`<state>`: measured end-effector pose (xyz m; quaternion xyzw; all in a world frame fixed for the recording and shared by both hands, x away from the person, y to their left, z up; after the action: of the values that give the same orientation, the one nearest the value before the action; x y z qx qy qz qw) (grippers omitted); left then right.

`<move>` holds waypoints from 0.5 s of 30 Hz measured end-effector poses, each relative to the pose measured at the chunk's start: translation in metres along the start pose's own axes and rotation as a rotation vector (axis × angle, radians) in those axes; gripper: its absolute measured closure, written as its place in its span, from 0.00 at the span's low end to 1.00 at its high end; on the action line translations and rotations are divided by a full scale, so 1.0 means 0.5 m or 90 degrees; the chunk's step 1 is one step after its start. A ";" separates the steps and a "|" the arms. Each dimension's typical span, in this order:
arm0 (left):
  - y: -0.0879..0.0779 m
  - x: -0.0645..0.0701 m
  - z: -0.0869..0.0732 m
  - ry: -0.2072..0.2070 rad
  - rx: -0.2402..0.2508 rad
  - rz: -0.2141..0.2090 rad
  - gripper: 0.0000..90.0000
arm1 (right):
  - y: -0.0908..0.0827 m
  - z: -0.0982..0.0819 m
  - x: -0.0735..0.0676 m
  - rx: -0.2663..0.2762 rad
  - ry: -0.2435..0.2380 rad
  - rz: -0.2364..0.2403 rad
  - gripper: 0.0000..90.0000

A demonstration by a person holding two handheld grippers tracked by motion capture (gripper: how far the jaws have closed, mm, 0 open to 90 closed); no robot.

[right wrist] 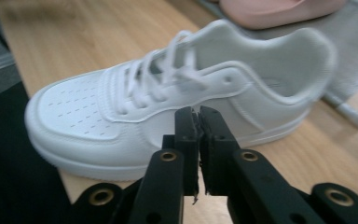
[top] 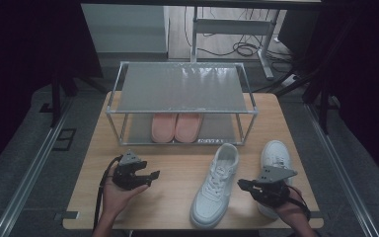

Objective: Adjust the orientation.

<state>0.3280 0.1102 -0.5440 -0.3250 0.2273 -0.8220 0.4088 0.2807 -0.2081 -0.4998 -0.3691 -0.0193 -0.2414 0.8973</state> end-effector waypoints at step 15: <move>0.001 -0.006 -0.003 -0.006 -0.003 0.002 0.40 | 0.056 0.003 -0.090 -0.074 -0.072 0.094 1.00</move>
<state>0.3285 0.1127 -0.5463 -0.3293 0.2279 -0.8194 0.4101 0.2539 -0.1712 -0.5267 -0.4339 -0.0287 -0.1539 0.8872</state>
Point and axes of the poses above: each handheld gripper's, and its own axes: y roughly forward along the jaws, z roughly out of its top, x roughly to its right, the point moved 9 cm from there along y, roughly forward along the jaws, and after that the axes turned 13 degrees about -y, right-handed, at the moved point
